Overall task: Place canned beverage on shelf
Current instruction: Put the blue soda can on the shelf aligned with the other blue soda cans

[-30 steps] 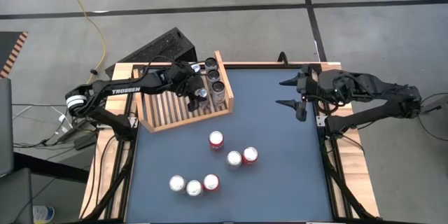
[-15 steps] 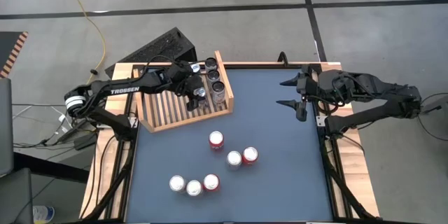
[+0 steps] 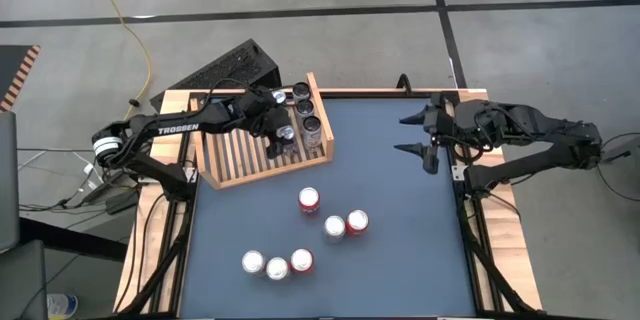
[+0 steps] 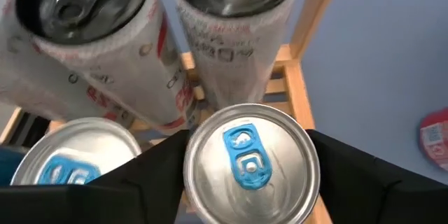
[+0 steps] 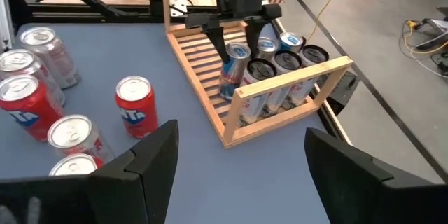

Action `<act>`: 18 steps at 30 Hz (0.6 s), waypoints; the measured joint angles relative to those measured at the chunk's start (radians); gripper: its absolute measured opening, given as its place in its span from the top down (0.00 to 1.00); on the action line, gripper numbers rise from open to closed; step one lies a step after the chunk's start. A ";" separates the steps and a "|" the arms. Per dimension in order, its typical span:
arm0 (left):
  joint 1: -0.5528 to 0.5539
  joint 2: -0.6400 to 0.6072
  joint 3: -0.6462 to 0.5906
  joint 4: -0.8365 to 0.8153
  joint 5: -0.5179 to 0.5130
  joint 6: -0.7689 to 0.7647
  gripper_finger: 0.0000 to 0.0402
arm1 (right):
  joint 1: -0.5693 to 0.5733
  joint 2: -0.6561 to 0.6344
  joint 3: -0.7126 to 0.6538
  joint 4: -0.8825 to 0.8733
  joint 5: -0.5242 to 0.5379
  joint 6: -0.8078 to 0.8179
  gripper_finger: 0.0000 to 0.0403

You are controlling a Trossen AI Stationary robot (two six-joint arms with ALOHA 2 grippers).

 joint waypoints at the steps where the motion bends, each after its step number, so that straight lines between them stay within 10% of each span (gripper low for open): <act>1: 0.000 0.000 0.001 0.003 0.002 0.000 0.30 | 0.000 0.000 0.000 0.000 -0.002 0.000 0.29; 18: 0.000 0.000 0.001 0.003 0.000 0.009 0.21 | 0.000 0.000 0.000 0.001 -0.003 0.003 0.29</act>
